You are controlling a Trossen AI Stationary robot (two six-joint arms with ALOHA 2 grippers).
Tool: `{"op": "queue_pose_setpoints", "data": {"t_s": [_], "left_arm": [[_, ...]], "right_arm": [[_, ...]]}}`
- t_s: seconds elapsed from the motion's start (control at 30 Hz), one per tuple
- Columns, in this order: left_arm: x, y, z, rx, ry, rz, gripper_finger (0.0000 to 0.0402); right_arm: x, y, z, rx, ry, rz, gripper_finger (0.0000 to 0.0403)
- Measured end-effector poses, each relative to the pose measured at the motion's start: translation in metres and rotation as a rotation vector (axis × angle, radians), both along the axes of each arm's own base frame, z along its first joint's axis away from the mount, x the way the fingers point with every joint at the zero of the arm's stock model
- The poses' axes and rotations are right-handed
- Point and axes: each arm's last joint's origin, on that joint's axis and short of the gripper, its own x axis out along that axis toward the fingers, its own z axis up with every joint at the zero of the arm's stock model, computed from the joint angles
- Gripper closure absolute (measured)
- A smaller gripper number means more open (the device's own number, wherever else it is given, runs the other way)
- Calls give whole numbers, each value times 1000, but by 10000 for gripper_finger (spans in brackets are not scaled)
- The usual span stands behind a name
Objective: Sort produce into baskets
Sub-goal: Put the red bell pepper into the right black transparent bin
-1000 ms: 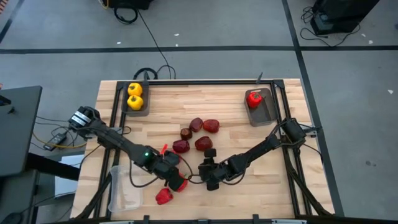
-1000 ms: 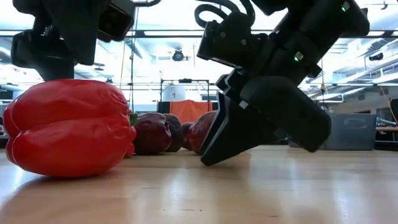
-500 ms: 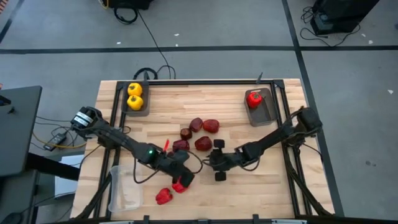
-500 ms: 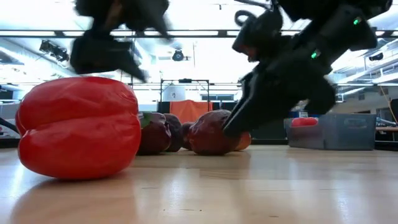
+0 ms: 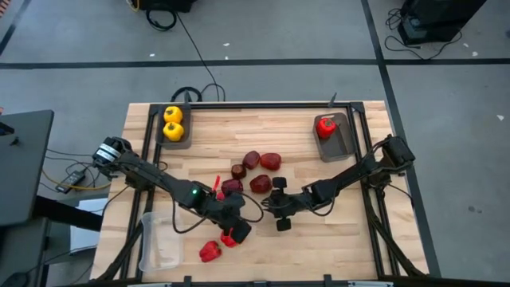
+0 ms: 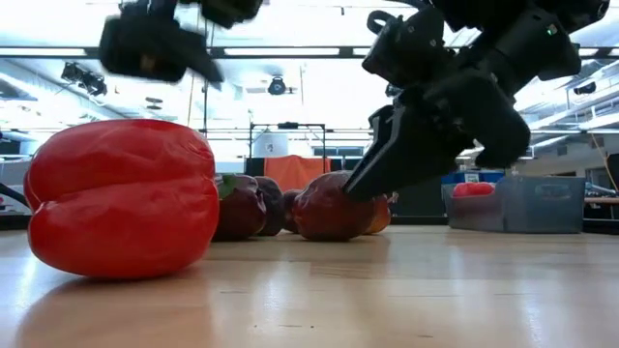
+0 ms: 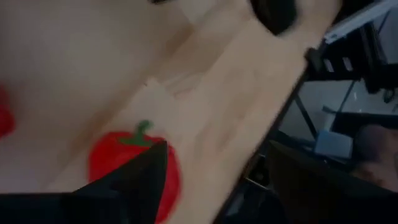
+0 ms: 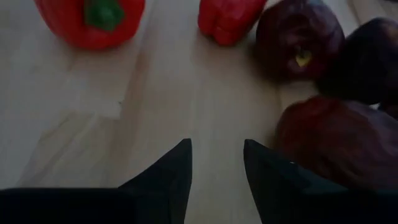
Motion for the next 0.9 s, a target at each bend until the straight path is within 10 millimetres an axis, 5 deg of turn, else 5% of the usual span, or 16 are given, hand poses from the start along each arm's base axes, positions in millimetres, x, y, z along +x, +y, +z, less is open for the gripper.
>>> {"op": "queue_pose_setpoints", "data": {"t_s": [0.17, 0.37, 0.5, 0.9], "left_arm": [[13, -25, 17, -8, 36, -22, 84], [22, -59, -11, -113, 434, -121, 18], [27, -69, -14, -151, 500, -150, 6], [21, -58, 3, 109, 480, -58, 9]], "right_arm": [[-1, 1, 1, 11, 20, 57, 193], [-2, 1, 3, 22, 24, 59, 82], [-2, 0, 4, 19, 15, 8, 18], [-2, -2, 3, 6, 21, -2, 4]]}}
